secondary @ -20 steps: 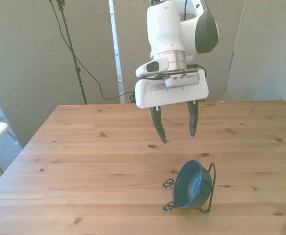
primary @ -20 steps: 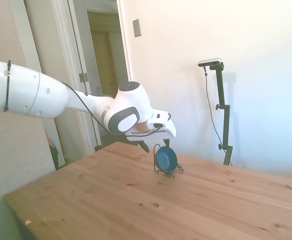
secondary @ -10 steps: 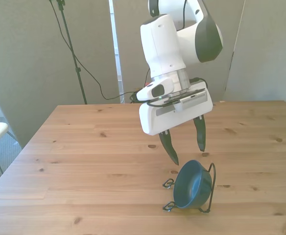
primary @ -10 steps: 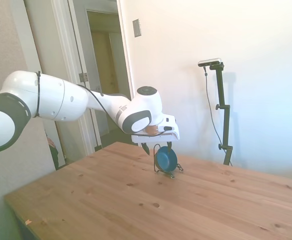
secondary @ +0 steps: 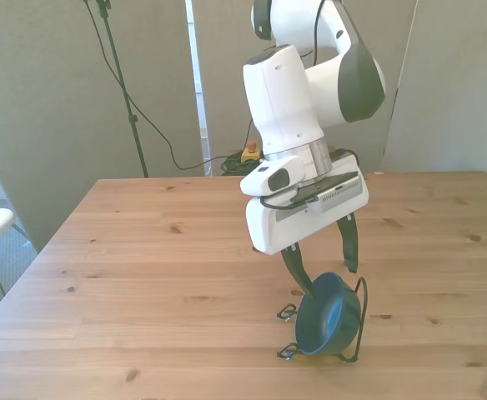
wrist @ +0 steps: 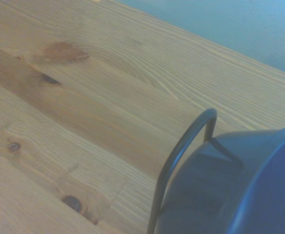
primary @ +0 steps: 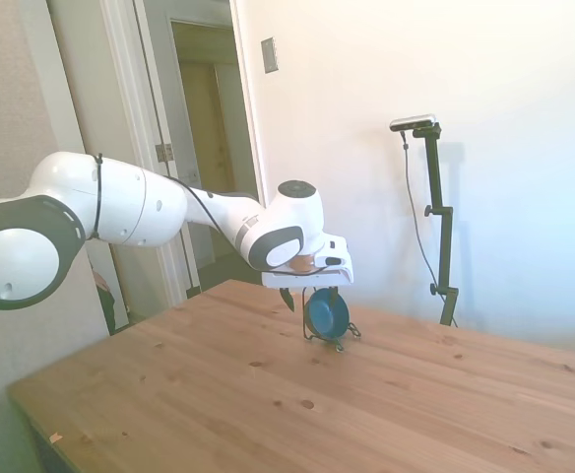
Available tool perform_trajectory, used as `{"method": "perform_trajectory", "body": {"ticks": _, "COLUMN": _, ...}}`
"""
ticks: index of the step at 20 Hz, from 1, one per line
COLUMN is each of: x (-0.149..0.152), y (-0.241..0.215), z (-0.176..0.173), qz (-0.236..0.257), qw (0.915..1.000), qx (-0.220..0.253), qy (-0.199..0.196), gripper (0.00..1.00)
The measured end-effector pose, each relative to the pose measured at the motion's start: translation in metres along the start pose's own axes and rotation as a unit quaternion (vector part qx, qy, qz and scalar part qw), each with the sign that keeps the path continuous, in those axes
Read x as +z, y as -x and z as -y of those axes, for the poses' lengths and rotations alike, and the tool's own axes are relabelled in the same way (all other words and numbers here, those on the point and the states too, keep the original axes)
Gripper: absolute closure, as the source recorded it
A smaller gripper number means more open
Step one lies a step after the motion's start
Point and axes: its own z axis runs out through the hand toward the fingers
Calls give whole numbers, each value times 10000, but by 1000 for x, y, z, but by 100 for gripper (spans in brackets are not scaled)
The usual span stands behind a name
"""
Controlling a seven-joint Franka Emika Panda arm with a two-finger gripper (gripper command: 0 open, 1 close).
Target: Unload the bowl
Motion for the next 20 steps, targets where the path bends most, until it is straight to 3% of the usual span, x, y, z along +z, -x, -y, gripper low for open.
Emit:
{"method": "perform_trajectory", "body": {"ticks": 10, "x": 1, "y": -1, "z": 10, "qz": -54, "qw": 9996, "qx": -274, "qy": -49, "gripper": 100}}
{"method": "perform_trajectory", "body": {"ticks": 20, "x": 2, "y": 1, "z": -4, "qz": 73, "qw": 9993, "qx": -261, "qy": -265, "gripper": 100}}
